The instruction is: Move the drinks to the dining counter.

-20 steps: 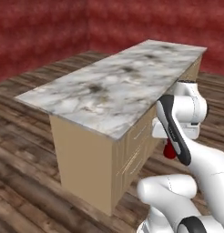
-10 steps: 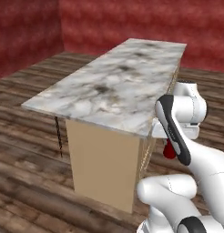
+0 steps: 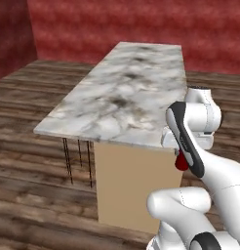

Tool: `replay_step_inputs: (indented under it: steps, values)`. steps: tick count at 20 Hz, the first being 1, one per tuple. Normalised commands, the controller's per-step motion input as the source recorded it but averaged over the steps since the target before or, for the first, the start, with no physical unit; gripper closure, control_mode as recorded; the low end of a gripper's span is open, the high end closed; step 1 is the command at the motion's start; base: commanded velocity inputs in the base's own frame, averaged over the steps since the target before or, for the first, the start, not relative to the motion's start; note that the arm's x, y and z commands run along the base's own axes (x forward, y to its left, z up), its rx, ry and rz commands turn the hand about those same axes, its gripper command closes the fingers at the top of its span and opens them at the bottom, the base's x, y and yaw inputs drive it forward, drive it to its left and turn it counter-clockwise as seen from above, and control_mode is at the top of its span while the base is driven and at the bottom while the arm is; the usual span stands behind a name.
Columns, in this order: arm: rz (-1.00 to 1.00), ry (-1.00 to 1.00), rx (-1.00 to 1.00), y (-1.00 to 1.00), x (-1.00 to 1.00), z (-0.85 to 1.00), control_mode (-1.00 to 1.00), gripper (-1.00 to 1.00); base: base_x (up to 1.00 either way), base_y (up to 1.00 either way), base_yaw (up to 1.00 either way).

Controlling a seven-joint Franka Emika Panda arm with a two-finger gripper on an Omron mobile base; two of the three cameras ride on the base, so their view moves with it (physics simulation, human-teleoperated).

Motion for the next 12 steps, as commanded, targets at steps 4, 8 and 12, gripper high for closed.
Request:
replay_step_inputs:
  steps: [4, 8, 12]
  values:
    - [0.00, 0.00, 0.00, 0.00, 0.00, 0.00, 1.00, 1.00, 0.24, 1.00, -0.37]
    - [0.00, 0.00, 0.00, 0.00, 0.00, 0.00, 1.00, 1.00, 0.25, 1.00, -0.37]
    - [0.00, 0.00, 0.00, 0.00, 0.00, 0.00, 1.00, 1.00, 0.26, 1.00, -0.37]
